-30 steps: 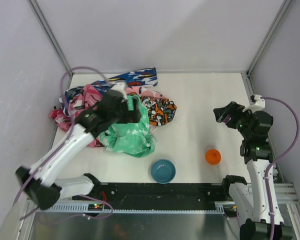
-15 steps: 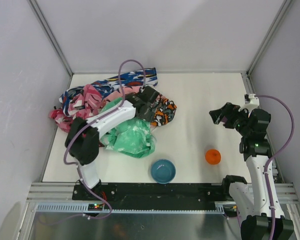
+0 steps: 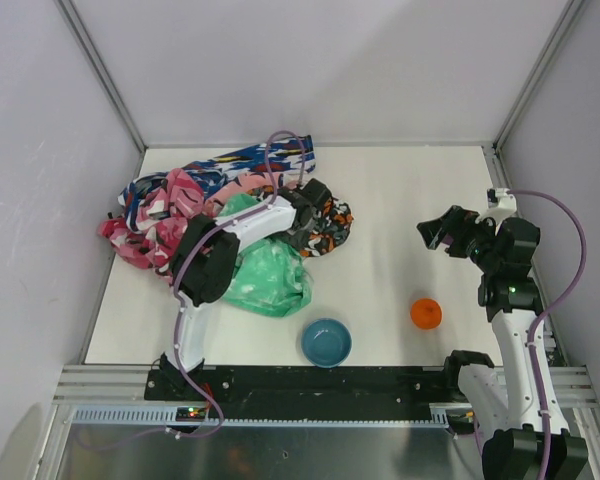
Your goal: Pick out a specific cloth from the pile
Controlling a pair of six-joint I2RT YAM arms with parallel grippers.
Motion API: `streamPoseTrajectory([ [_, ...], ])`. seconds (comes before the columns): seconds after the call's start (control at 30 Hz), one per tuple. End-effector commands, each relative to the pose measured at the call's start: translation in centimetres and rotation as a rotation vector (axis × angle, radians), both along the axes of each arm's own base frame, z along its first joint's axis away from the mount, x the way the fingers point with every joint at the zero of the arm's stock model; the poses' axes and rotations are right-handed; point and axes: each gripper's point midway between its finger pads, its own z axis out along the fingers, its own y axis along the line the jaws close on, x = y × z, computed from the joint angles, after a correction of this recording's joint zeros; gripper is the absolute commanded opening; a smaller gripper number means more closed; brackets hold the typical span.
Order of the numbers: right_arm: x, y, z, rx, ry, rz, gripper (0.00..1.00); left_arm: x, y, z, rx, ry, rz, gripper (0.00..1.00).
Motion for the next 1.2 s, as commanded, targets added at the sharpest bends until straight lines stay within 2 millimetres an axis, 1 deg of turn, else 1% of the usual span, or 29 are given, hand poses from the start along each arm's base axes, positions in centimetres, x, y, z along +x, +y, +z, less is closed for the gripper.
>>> streamPoseTrajectory([
  [0.0, 0.2, -0.2, 1.2, -0.024, -0.063, -0.013, 0.99, -4.1, 1.2, -8.7, -0.077, 0.298, 0.121, 0.43],
  [0.03, 0.1, -0.3, 1.4, -0.026, -0.069, -0.018, 0.99, -3.7, 1.5, -8.3, -0.074, 0.283, 0.135, 0.22],
  [0.07, 0.1, -0.4, 1.5, -0.029, -0.074, -0.024, 0.99, -3.0, 1.9, -7.5, -0.07, 0.259, 0.151, 0.11],
  [0.1, 0.0, -0.5, 1.6, -0.031, -0.08, -0.029, 1.0, -2.1, 2.4, -6.3, -0.068, 0.221, 0.168, 0.06],
  [0.13, -0.1, -0.6, 1.7, -0.034, -0.084, -0.032, 0.99, -0.9, 2.9, -4.8, -0.065, 0.168, 0.188, 0.03],
  [0.17, -0.2, -0.6, 1.8, -0.036, -0.09, -0.034, 0.99, 0.4, 3.3, -2.7, -0.079, 0.109, 0.206, 0.02],
  [0.23, -0.3, -0.6, 2.0, -0.037, -0.096, -0.036, 0.99, 3.1, 4.0, 2.5, -0.14, -0.022, 0.239, 0.01],
  [0.3, -0.3, -0.6, 2.1, -0.038, -0.102, -0.034, 0.99, 5.6, 5.1, 8.5, -0.214, -0.167, 0.277, 0.01],
  [0.4, -0.3, -0.5, 2.1, -0.038, -0.104, -0.028, 1.0, 8.0, 8.1, 17.8, -0.298, -0.389, 0.345, 0.01],
  [0.47, -0.3, -0.5, 2.1, -0.038, -0.103, -0.027, 1.0, 8.7, 10.8, 23.0, -0.346, -0.51, 0.396, 0.01],
  [0.5, -0.3, -0.5, 2.2, -0.038, -0.105, -0.027, 0.99, 8.7, 12.3, 25.6, -0.368, -0.568, 0.422, 0.01],
  [0.53, -0.3, -0.5, 2.1, -0.037, -0.104, -0.027, 0.99, 8.5, 13.8, 27.6, -0.382, -0.619, 0.452, 0.01],
  [0.57, -0.2, -0.5, 2.1, -0.036, -0.105, -0.027, 0.99, 8.2, 15.5, 29.1, -0.389, -0.661, 0.489, 0.01],
  [0.63, -0.1, -0.4, 2.1, -0.032, -0.103, -0.024, 0.99, 7.4, 18.9, 31.0, -0.396, -0.722, 0.57, 0.01],
  [0.7, 0.1, -0.2, 2.1, -0.024, -0.103, -0.014, 0.99, 6.3, 22.5, 31.3, -0.388, -0.754, 0.67, 0.01],
  [0.77, 0.2, 0.3, 2.0, -0.014, -0.1, 0.009, 0.99, 4.9, 25.7, 30.5, -0.359, -0.771, 0.781, 0.01],
  [0.83, 0.5, 1.0, 1.8, -0.01, -0.1, 0.043, 0.99, 3.4, 28.2, 28.5, -0.331, -0.758, 0.886, 0.01],
  [0.9, 1.0, 2.2, 1.8, -0.008, -0.107, 0.089, 0.99, 2.1, 30.2, 25.6, -0.304, -0.723, 0.986, 0.01],
  [0.93, 1.4, 2.9, 1.6, -0.009, -0.11, 0.112, 0.99, 1.5, 31.0, 23.9, -0.287, -0.697, 1.032, 0.01],
  [0.97, 1.6, 4.3, 1.2, -0.009, -0.104, 0.151, 0.99, 1.1, 31.6, 22.2, -0.277, -0.667, 1.069, 0.01],
  [1.0, 2.2, 5.5, 1.3, -0.008, -0.119, 0.182, 0.99, 0.7, 31.9, 20.5, -0.272, -0.628, 1.099, 0.01],
  [1.07, 3.2, 8.3, 0.9, 0.0, -0.126, 0.252, 0.99, 0.3, 32.4, 17.1, -0.263, -0.548, 1.146, 0.01],
  [1.1, 3.6, 9.9, 1.1, 0.006, -0.129, 0.289, 0.99, 0.1, 32.5, 15.5, -0.253, -0.51, 1.163, 0.01],
  [1.13, 4.4, 11.3, 0.4, 0.007, -0.105, 0.315, 0.99, 0.0, 32.6, 14.2, -0.243, -0.479, 1.176, 0.01],
  [1.17, 5.2, 13.1, -0.1, 0.002, -0.086, 0.346, 0.99, -0.1, 32.7, 13.0, -0.239, -0.444, 1.186, 0.01],
])
